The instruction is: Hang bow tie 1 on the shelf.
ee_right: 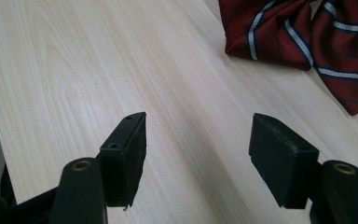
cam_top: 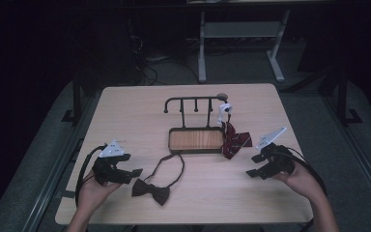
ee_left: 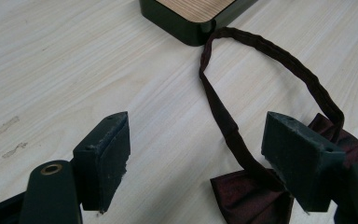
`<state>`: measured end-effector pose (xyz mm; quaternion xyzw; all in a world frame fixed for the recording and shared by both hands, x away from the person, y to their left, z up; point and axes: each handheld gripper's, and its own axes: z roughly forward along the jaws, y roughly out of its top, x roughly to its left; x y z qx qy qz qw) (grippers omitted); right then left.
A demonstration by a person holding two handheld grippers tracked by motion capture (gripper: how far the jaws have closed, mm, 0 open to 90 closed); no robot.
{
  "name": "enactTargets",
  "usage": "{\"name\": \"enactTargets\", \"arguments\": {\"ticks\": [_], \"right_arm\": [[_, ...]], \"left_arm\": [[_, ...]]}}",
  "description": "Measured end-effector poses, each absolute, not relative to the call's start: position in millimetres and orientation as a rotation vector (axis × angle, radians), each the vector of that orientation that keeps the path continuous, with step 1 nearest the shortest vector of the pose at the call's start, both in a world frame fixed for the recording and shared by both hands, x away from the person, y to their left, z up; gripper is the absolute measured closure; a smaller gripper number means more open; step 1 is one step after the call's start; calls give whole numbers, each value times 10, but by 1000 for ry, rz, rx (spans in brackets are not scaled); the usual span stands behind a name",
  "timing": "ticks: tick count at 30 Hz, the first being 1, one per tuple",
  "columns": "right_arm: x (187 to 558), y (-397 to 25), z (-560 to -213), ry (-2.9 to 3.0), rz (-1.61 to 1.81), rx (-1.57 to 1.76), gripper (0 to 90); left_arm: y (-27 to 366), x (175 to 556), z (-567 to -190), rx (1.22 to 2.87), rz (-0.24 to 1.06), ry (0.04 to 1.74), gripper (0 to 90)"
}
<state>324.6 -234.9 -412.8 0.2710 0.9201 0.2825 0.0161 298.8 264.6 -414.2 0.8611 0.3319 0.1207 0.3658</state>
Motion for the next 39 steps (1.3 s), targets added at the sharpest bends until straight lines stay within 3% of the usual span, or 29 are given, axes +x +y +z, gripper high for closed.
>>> {"name": "enactTargets", "arguments": {"ticks": [15,39], "right_arm": [[3161,-2368,-4172,2851,895,840,356],[3113,-2415,-4156,2840,916,827,342]], "left_arm": [[2476,3111,-3988,2269,256,807,238],[2083,3447,-4000,2423,143,723,367]]}}
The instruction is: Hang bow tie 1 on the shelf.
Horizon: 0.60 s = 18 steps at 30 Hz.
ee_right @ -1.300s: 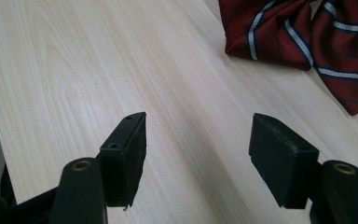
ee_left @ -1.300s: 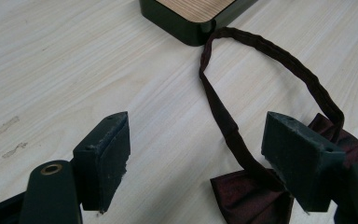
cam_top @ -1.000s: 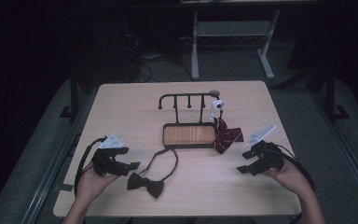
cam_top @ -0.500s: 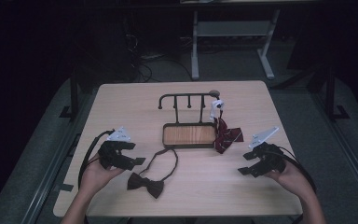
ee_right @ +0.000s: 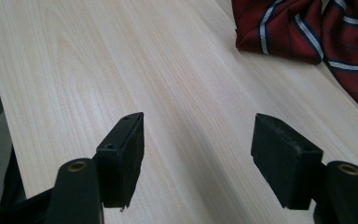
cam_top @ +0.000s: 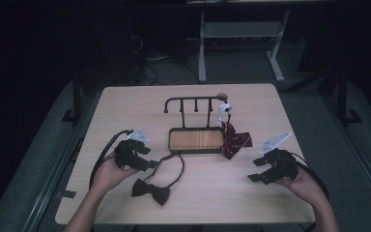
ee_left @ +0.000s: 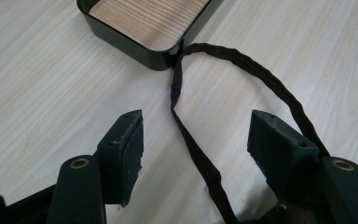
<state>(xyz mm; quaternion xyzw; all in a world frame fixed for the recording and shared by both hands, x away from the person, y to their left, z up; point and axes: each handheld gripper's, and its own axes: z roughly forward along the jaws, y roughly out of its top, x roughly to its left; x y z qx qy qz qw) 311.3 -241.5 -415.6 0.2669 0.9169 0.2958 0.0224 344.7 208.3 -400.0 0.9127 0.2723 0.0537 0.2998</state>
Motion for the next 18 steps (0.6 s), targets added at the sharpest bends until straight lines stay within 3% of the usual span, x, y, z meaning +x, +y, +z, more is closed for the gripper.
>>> {"name": "enactTargets", "arguments": {"ticks": [18], "right_arm": [[3098,-2429,-4135,2838,929,829,346]], "left_arm": [[1943,3621,-4169,2483,91,747,505]]}}
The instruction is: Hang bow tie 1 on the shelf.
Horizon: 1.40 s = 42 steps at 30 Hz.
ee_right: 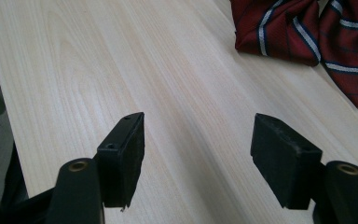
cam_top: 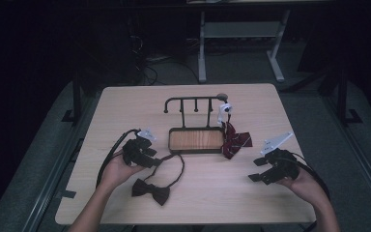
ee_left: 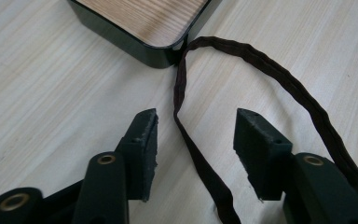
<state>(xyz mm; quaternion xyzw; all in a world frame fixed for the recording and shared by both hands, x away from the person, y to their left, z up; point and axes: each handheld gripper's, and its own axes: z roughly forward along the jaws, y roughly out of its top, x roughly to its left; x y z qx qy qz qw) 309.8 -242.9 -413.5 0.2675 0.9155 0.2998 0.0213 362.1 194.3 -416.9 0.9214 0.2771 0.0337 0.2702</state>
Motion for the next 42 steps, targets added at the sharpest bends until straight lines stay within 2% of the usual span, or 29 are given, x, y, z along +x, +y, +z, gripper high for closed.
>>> {"name": "enactTargets", "arguments": {"ticks": [31,36,42], "right_arm": [[3067,-2421,-4087,2830,931,796,353],[3057,-2424,-4069,2828,935,794,359],[3062,-2420,-4077,2828,930,790,357]], "left_arm": [[1799,3782,-4426,2586,35,776,797],[1805,3778,-4423,2599,28,760,882],[1834,3759,-4395,2596,21,756,892]]}}
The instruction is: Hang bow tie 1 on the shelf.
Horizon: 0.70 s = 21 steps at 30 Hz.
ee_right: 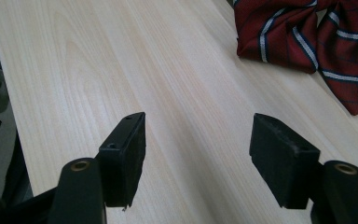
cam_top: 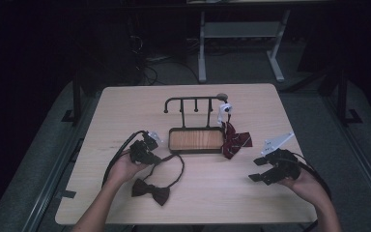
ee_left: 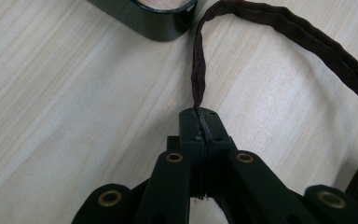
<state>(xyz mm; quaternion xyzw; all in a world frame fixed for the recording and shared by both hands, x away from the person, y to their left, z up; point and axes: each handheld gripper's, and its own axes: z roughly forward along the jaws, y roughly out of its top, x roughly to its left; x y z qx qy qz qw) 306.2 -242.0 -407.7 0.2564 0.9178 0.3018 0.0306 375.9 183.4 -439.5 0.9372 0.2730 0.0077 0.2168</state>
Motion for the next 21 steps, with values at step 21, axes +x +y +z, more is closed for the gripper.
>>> {"name": "enactTargets", "arguments": {"ticks": [21], "right_arm": [[3074,-2435,-4083,2831,948,803,359]], "left_arm": [[1875,3644,-3996,2597,37,677,893]]}}
